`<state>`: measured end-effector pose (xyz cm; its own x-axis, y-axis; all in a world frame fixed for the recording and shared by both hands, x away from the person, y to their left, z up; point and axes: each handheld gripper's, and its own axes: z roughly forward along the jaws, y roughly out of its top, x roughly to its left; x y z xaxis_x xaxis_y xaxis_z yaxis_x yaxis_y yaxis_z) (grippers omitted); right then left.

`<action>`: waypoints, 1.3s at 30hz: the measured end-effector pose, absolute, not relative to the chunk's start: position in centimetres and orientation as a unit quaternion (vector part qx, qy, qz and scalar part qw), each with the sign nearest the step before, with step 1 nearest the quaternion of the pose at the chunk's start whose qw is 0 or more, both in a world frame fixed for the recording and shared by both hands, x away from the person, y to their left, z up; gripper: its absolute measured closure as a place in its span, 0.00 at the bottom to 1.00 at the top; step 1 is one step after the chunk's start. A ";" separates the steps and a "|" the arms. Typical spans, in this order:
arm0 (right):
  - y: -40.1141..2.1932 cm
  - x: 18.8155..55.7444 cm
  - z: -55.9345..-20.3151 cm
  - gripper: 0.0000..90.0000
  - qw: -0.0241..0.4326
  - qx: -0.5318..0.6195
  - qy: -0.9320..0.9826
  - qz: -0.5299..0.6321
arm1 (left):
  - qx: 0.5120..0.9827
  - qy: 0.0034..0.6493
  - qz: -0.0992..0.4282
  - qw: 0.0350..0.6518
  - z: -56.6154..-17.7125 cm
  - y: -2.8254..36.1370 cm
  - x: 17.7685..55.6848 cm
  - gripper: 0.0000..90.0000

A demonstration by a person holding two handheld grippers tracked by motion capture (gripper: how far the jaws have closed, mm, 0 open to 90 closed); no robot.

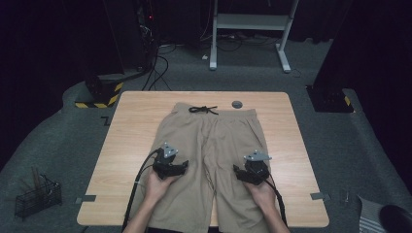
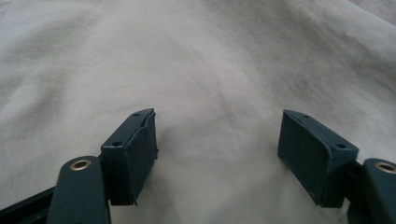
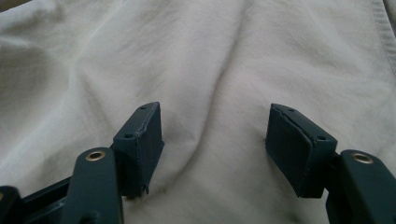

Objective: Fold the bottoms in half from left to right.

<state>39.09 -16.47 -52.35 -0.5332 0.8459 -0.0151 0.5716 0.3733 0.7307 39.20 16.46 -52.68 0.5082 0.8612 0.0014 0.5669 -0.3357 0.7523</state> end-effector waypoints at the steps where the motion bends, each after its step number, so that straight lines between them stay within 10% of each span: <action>1: -16.5 38.7 -52.3 0.40 0.199 0.439 0.805 0.345 | 0.792 0.450 0.205 0.358 -52.7 16.5 38.8 0.31; 39: -14.3 43.7 -52.3 0.45 0.199 0.443 0.804 0.344 | 0.789 0.456 0.207 0.357 -52.6 15.8 44.2 0.33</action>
